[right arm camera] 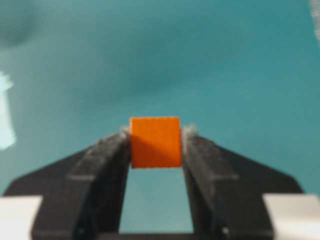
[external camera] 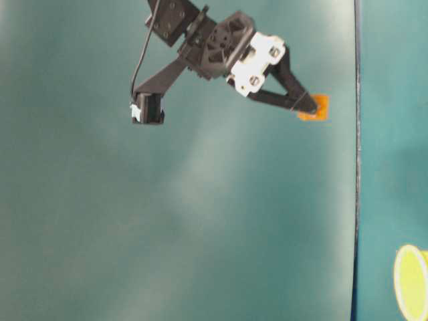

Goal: Move the block backward with right arm.
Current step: 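Lift the orange cube and carry it toward the back edge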

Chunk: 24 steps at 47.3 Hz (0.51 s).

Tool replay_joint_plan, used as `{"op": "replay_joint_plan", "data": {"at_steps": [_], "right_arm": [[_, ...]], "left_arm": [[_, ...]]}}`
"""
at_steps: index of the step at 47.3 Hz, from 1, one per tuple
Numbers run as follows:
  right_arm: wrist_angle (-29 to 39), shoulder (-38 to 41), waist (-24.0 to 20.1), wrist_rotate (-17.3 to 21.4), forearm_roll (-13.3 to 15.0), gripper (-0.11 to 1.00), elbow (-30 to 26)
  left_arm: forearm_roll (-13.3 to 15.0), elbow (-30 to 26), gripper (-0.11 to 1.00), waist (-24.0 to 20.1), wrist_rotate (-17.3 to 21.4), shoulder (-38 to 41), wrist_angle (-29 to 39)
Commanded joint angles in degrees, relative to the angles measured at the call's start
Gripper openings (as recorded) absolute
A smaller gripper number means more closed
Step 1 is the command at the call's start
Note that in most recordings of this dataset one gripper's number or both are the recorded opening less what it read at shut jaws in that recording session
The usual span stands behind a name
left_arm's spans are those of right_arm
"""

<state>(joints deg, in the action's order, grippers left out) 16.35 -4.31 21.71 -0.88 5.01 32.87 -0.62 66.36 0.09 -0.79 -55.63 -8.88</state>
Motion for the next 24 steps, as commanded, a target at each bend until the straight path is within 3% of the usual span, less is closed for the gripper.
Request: {"op": "replay_joint_plan", "data": {"at_steps": [1,24], "right_arm": [[-0.53,-0.26,1.58,0.09,0.62,0.40,-2.46],[-0.70,0.70,7.73,0.00,1.41,0.40,-3.60]], "left_arm": [[-0.09,-1.76,0.00,-0.09,-0.09,0.00,-0.09],[-0.09,-1.93,0.00,-0.09,0.00,-0.97,0.70]]}}
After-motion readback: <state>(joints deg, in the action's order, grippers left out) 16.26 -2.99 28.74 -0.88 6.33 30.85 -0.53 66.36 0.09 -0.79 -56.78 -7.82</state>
